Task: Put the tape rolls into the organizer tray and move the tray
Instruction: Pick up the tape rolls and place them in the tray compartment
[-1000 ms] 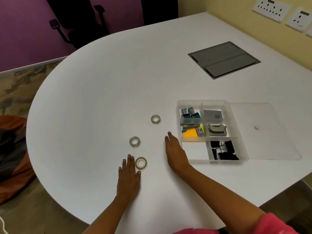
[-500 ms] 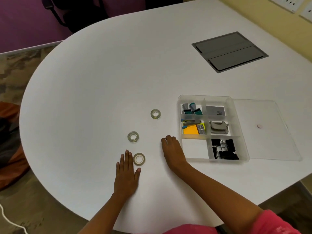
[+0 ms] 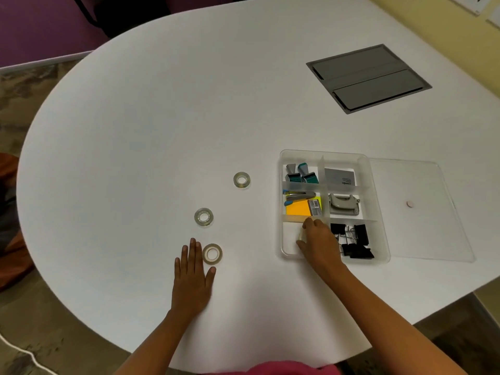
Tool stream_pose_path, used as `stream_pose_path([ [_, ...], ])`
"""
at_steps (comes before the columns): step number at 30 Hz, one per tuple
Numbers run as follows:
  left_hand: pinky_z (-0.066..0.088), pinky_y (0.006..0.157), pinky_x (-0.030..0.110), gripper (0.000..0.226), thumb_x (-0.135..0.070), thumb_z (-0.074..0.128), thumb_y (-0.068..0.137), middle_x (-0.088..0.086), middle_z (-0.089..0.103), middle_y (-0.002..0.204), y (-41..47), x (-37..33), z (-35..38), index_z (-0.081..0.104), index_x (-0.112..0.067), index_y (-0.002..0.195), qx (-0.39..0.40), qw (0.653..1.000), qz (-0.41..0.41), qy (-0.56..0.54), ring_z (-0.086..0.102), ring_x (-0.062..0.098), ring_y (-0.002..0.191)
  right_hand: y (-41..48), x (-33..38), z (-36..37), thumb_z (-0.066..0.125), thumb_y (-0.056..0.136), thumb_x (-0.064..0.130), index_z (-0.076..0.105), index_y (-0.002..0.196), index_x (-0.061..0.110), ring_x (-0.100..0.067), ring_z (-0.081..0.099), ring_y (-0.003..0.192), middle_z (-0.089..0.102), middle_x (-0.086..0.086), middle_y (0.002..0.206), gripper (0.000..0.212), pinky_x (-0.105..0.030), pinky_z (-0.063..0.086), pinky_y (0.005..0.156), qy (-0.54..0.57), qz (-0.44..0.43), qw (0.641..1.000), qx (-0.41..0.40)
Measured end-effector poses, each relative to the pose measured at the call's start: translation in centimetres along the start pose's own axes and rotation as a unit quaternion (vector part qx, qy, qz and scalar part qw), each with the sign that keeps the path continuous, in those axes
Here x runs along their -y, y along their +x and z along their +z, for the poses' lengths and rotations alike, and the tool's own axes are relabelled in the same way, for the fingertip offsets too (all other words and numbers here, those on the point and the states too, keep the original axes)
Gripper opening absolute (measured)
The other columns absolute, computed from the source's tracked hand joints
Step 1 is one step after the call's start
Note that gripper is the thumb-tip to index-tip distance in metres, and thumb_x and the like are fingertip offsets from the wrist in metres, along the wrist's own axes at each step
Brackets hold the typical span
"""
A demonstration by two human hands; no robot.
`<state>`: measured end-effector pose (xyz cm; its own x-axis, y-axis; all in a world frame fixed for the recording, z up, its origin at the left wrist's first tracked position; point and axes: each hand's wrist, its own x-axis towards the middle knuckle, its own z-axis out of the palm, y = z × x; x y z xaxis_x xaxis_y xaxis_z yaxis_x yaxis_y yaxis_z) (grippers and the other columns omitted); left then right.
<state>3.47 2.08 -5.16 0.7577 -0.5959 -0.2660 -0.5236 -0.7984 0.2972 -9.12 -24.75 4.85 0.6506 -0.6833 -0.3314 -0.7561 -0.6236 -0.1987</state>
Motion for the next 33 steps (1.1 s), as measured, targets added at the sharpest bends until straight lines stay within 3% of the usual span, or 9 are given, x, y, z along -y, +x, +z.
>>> stream_pose_path([
  [6, 0.007, 0.120, 0.043, 0.084, -0.064, -0.008, 0.085, 0.003, -0.003, 0.161, 0.0, 0.0, 0.2, -0.001, -0.010, 0.149, 0.002, 1.000, -0.004, -0.013, -0.002, 0.022, 0.149, 1.1, 0.4, 0.5, 0.062, 0.089, 0.023, 0.041, 0.129, 0.005, -0.030, 0.054, 0.114, 0.054, -0.014, 0.126, 0.048, -0.037, 0.052, 0.088, -0.072, 0.030, 0.996, 0.040],
  [10, 0.004, 0.120, 0.042, 0.080, -0.062, -0.004, 0.087, 0.001, -0.005, 0.161, 0.2, 0.3, 0.4, -0.003, -0.013, 0.150, 0.003, 1.000, -0.006, -0.016, -0.005, 0.020, 0.149, 0.4, 2.7, -0.2, 0.060, 0.085, 0.002, 0.052, 0.114, 0.001, -0.032, 0.055, 0.104, 0.061, -0.017, 0.113, 0.031, -0.036, 0.050, 0.083, -0.081, 0.055, 0.993, -0.070],
  [13, -0.004, 0.119, 0.036, 0.077, -0.060, -0.001, 0.089, 0.001, -0.005, 0.161, 0.1, 0.3, 0.4, -0.004, -0.015, 0.151, 0.003, 1.000, -0.007, -0.008, -0.006, 0.019, 0.149, -0.4, 6.0, -0.5, 0.071, 0.067, -0.010, 0.062, 0.096, -0.003, -0.035, 0.060, 0.084, 0.065, -0.021, 0.091, 0.031, -0.041, 0.054, 0.066, -0.003, -0.041, 0.990, -0.135],
  [15, -0.006, 0.118, 0.033, 0.075, -0.058, 0.001, 0.090, 0.003, -0.003, 0.162, 0.1, 0.3, 0.3, -0.001, -0.013, 0.151, 0.002, 1.000, -0.007, 0.001, -0.004, 0.020, 0.149, -0.8, 8.4, -0.1, 0.072, 0.064, -0.011, 0.063, 0.094, 0.001, -0.032, 0.060, 0.080, 0.065, -0.018, 0.088, 0.034, -0.036, 0.053, 0.060, 0.049, -0.142, 0.981, -0.125],
  [20, -0.012, 0.119, 0.031, 0.073, -0.053, 0.011, 0.092, 0.002, -0.005, 0.161, 0.0, 0.0, 0.2, 0.000, -0.012, 0.150, -0.007, 1.000, -0.007, -0.003, -0.006, 0.020, 0.149, -0.6, 12.9, 4.3, 0.059, 0.085, 0.000, 0.041, 0.134, 0.008, -0.030, 0.046, 0.119, 0.048, -0.016, 0.134, 0.052, -0.038, 0.048, 0.094, 0.042, -0.306, 0.951, 0.023],
  [24, -0.005, 0.121, 0.036, 0.068, -0.039, 0.013, 0.089, 0.001, -0.005, 0.161, 0.0, -0.1, -0.1, -0.002, -0.012, 0.150, -0.005, 0.999, -0.014, -0.029, -0.009, 0.017, 0.149, -0.2, 14.0, 7.0, 0.064, 0.085, 0.005, 0.033, 0.139, 0.008, -0.035, 0.035, 0.131, 0.037, -0.019, 0.144, 0.063, -0.043, 0.034, 0.110, -0.034, -0.363, 0.929, 0.061],
  [26, -0.004, 0.121, 0.037, 0.068, -0.037, 0.013, 0.088, 0.001, -0.005, 0.160, 0.0, -0.1, -0.3, -0.002, -0.013, 0.149, -0.004, 0.999, -0.009, -0.037, -0.009, 0.017, 0.149, -0.1, 14.2, 7.7, 0.066, 0.084, 0.008, 0.039, 0.135, 0.009, -0.033, 0.040, 0.125, 0.044, -0.016, 0.138, 0.058, -0.041, 0.037, 0.105, -0.060, -0.379, 0.922, 0.048],
  [30, -0.003, 0.121, 0.038, 0.067, -0.036, 0.012, 0.087, 0.000, -0.007, 0.160, -0.1, -0.2, -0.5, -0.005, -0.013, 0.148, -0.003, 0.999, -0.009, -0.036, -0.009, 0.018, 0.149, -0.5, 14.3, 8.1, 0.072, 0.078, 0.026, 0.055, 0.118, 0.019, -0.016, 0.058, 0.099, 0.063, 0.001, 0.112, 0.044, -0.027, 0.050, 0.082, -0.115, -0.388, 0.914, -0.005],
  [33, -0.002, 0.122, 0.039, 0.068, -0.036, 0.013, 0.088, 0.002, -0.006, 0.160, -0.1, -0.3, -0.5, -0.004, -0.011, 0.149, -0.003, 0.999, -0.011, -0.037, -0.008, 0.019, 0.149, -0.8, 14.0, 6.7, 0.076, 0.073, 0.026, 0.055, 0.118, 0.015, -0.020, 0.059, 0.097, 0.063, -0.003, 0.110, 0.051, -0.031, 0.051, 0.079, -0.048, -0.367, 0.928, -0.046],
])
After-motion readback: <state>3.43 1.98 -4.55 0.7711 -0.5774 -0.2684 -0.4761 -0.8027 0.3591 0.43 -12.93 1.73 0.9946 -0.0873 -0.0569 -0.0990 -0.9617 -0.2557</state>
